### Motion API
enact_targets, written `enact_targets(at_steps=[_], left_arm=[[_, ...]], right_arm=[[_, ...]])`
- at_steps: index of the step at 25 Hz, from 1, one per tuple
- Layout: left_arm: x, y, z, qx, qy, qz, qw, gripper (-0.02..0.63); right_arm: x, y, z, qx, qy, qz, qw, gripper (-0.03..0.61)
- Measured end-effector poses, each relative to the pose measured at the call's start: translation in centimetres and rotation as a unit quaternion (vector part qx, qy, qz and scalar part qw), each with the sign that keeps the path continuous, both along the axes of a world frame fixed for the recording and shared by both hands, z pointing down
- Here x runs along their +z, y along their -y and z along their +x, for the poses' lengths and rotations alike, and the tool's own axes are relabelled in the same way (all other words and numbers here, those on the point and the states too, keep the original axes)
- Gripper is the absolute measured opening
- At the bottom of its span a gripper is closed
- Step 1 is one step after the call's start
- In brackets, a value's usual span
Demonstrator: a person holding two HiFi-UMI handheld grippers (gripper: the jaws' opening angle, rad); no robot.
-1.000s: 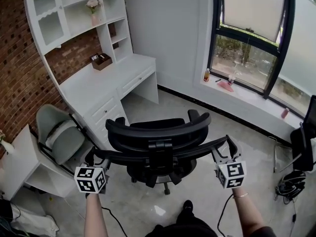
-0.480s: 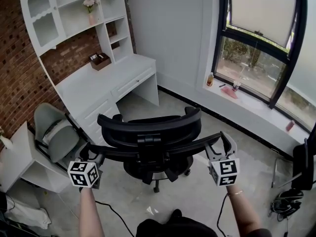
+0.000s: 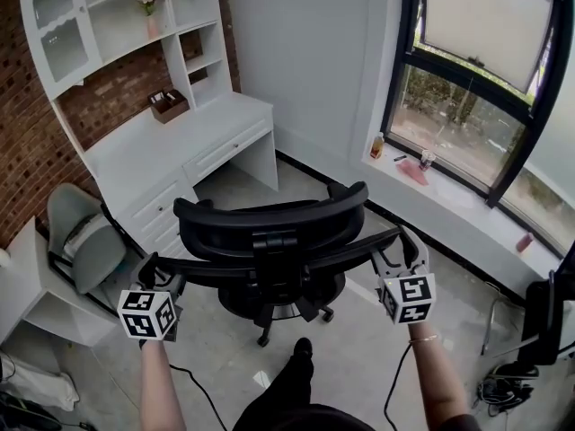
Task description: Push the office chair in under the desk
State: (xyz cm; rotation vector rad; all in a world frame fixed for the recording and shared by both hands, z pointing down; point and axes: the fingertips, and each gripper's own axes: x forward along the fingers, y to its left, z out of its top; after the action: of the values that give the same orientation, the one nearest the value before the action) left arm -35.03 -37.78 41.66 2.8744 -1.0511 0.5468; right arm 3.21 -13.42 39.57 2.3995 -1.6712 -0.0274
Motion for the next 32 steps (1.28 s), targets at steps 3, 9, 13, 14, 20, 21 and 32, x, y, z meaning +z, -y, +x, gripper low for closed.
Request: enact_targets(at_steps=[3, 9, 13, 14, 20, 21, 32], left_arm=[[0.2, 0.4, 2.6, -0.005, -0.004, 0.006, 1.0, 0.296], [0.4, 1.5, 8.2, -0.014, -0.011, 0.014, 0.9997, 0.296], [0.5, 2.1, 12.0, -0.019, -0.011, 0.013, 0.9997, 0.296], [0.5, 2.2, 12.8, -0.023, -0.012, 0.013, 0.9996, 0.296], [0.5, 1.7, 17.7, -0.058, -0.011, 0.008, 0.9983, 0.296], [0.4, 1.6, 18.7, -0.065, -0.009, 0.006, 0.9978, 0.296], [0.9, -0.5, 28.4, -0.193, -0.012, 0.0, 0.9812, 0.296]], right_arm=[[0.2, 1.1, 2.9, -0.007, 0.0, 0.001, 1.0, 0.265], [0.6, 3.8, 9.5, -0.028, 0.001, -0.003, 1.0, 0.265], [0.4, 5.6, 14.0, -0.038, 0.003, -0.003, 0.999, 0.265], [0.5, 6.0, 15.0, -0.04, 0.004, -0.002, 0.999, 0.265], [0.5, 8.7, 21.4, -0.075, 0.007, 0.001, 0.997, 0.267], [0.4, 9.3, 22.6, -0.081, 0.007, 0.004, 0.997, 0.267], [0.7, 15.9, 35.0, -0.203, -0.001, 0.009, 0.979, 0.267]])
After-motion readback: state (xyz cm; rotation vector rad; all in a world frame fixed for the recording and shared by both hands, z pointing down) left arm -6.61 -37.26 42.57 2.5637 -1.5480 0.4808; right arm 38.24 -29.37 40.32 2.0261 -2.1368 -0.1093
